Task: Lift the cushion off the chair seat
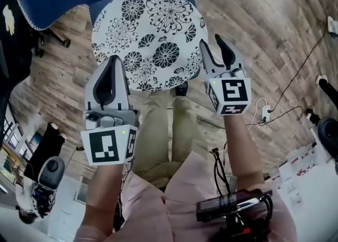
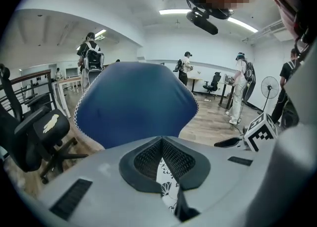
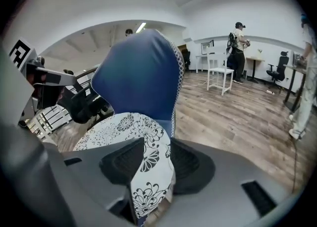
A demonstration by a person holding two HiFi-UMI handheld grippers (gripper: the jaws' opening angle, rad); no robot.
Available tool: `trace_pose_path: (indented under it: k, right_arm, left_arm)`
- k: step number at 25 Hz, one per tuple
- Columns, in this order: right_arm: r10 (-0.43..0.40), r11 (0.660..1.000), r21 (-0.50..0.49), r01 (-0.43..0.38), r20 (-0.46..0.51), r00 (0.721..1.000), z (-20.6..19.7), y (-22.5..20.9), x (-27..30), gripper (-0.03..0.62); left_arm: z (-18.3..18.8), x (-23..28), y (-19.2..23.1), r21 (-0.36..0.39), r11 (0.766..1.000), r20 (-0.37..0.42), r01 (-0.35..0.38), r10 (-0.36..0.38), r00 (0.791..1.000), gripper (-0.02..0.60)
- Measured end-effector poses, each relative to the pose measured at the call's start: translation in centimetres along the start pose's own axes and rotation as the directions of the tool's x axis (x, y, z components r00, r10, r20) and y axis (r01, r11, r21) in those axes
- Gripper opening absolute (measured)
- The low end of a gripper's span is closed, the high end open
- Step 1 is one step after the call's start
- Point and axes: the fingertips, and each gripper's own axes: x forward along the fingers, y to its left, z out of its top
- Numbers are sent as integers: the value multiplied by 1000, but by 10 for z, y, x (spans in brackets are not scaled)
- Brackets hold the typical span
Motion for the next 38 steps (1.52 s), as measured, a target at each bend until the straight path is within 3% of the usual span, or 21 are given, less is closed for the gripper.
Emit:
trace_pose_path:
  k: [10, 19, 22, 30, 38]
  right_arm:
    - [-1, 992, 125, 14, -101, 995, -91, -15, 48, 204]
    - [57, 966, 258, -22, -130, 990, -115, -16, 68, 195]
    - [65, 960, 280, -26, -128, 990, -115, -14, 68, 167]
    - [-3, 974, 225, 31, -122, 993, -98, -14, 53, 96]
    - [-20, 992, 126, 26, -50, 999, -38, -3, 24, 40]
  left_arm:
    - [-64, 30, 14, -13, 1000, -71, 12, -13, 997, 11]
    - [-82, 34, 20, -13, 1000, -81, 23, -24, 996, 11]
    - [-80, 32, 22, -10, 1000, -78, 22, -23, 997, 11]
    - [-57, 22, 25, -5, 1000, -40, 0, 0, 999, 11]
    - [-10, -6, 25, -8, 1000, 54, -29, 29, 998, 11]
